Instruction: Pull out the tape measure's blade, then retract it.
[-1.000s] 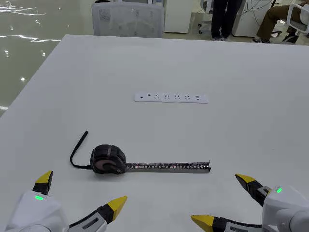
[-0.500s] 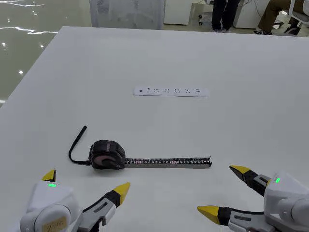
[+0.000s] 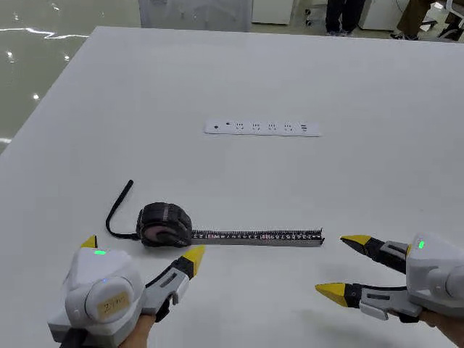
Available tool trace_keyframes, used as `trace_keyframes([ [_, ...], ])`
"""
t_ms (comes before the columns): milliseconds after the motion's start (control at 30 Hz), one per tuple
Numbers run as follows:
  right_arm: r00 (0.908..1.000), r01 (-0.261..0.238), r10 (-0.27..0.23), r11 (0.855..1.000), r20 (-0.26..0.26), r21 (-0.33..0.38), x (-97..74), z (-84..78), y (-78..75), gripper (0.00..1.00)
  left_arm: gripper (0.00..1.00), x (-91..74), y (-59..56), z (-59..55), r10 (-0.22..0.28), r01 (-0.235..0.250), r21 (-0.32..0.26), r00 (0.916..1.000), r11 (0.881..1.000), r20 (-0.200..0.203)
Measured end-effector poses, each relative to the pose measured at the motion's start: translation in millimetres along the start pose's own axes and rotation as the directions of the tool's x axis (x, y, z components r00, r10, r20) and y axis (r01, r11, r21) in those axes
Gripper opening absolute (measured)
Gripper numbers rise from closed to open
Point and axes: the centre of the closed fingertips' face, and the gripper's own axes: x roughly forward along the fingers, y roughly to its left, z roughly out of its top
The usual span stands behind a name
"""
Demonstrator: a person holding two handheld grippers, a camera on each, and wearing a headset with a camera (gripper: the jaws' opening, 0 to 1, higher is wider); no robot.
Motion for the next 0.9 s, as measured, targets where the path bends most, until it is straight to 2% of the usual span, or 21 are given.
trace_keyframes([
  [367, 0.9961, -0.077, 0.074, 0.995, -0.047, -0.061, 10.7, -6.1, -21.8, 0.46, 0.94, 23.9, -3.5, 5.7, 0.020, -0.020, 0.010, 0.9998, 1.000, 0.003],
  [600, 0.9866, -0.138, 0.127, 0.983, -0.103, -0.117, 20.8, -8.0, -28.5, 0.41, 0.90, 36.2, -5.6, -1.0, 0.025, -0.025, 0.002, 0.9993, 1.000, -0.027],
  [900, 0.9657, -0.219, 0.185, 0.958, -0.182, -0.188, 31.6, -12.2, -35.0, 0.33, 0.88, 46.2, 0.8, -8.3, 0.052, -0.052, -0.012, 0.9970, 0.999, -0.058],
])
